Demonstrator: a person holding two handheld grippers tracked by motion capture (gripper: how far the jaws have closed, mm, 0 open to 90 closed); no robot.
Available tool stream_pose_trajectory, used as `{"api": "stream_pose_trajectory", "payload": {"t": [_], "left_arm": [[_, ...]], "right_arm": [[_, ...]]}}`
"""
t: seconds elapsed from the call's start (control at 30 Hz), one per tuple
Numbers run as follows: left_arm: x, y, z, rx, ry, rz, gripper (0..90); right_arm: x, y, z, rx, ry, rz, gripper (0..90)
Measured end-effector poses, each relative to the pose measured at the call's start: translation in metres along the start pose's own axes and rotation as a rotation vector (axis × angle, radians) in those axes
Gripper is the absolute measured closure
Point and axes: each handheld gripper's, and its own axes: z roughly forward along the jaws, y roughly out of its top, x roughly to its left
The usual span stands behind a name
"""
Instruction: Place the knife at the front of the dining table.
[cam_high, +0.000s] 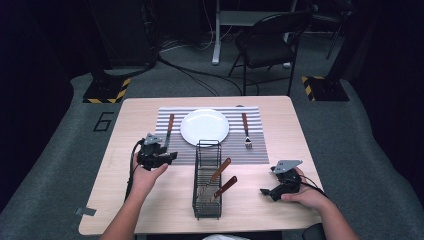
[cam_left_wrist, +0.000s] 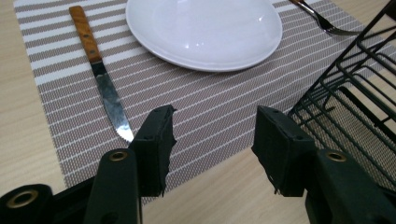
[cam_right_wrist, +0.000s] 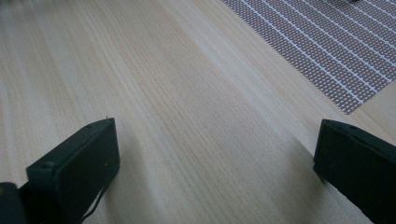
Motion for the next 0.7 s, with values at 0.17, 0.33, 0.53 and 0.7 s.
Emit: {"api": "stream_pose_trajectory", "payload": {"t": [0.17, 0.33, 0.53, 0.7], "left_arm": [[0.005, -0.01, -0.006, -0.003, -0.007, 0.01, 38.4], [0.011, -0.023, -0.008, 0.003, 0.004, 0.012, 34.8], [0.025, -0.04, -0.005, 0.001, -0.001, -0.057, 32.7], [0.034, -0.049, -0.003, 0.038, 0.066, -0.034, 32.6]], "right_arm": [[0.0, 0.0, 0.0, 0.001, 0.0, 0.004, 0.0], [0.0, 0.0, 0.0, -0.001, 0.0, -0.003, 0.0], [0.0, 0.0, 0.0, 0.001, 0.0, 0.001, 0.0], [0.0, 0.0, 0.0, 0.0, -0.001, 0.001, 0.0]]}}
